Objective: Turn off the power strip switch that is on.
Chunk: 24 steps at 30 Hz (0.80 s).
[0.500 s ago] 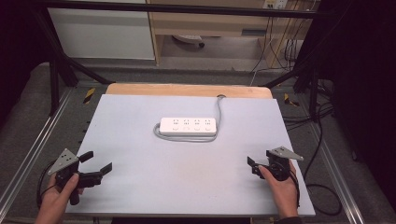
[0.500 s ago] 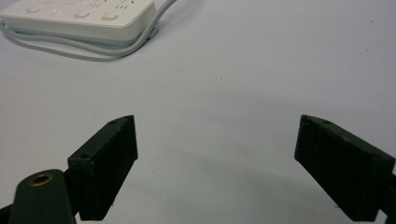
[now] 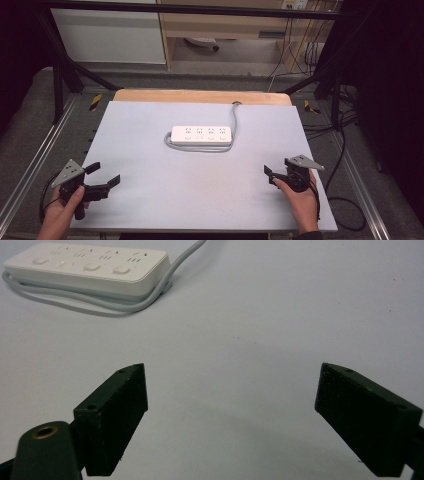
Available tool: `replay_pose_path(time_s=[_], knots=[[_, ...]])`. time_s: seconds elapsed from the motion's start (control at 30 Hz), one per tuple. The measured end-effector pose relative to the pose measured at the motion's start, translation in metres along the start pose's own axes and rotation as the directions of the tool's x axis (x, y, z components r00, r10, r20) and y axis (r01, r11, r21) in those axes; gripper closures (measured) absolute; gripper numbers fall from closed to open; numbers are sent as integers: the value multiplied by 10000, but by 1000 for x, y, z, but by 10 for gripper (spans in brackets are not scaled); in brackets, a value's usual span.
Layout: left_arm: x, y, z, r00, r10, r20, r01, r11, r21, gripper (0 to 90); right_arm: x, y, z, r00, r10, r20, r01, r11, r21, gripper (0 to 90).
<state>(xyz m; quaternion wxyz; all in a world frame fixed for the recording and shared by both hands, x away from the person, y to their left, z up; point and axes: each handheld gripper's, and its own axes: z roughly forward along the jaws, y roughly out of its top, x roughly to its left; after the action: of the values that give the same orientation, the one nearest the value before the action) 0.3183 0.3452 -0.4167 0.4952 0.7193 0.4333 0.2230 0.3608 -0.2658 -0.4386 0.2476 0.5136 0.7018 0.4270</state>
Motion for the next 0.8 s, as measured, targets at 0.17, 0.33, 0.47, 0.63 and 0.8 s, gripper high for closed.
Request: replay_pose_path(time_s=[0.17,0.33,0.47,0.63,0.8], knots=[[0,0,0,10000,26,18,-26,10000,24,66,-1,2,-1,9999,147,-44,-146,9999,85,130],[0,0,1,10000,-4,18,4,10000,44,66,-2,2,-1,9998,188,-89,-187,9998,24,103],[0,0,1,10000,-3,14,3,10000,81,65,-2,3,-1,9995,310,55,-309,9994,-177,69],[0,-1,1,10000,16,39,-16,9999,107,65,-4,4,-3,9982,592,2,-592,9978,-297,72],[0,-1,2,10000,21,34,-21,9999,109,65,-1,8,-3,9984,569,-30,-570,9970,-518,92]])
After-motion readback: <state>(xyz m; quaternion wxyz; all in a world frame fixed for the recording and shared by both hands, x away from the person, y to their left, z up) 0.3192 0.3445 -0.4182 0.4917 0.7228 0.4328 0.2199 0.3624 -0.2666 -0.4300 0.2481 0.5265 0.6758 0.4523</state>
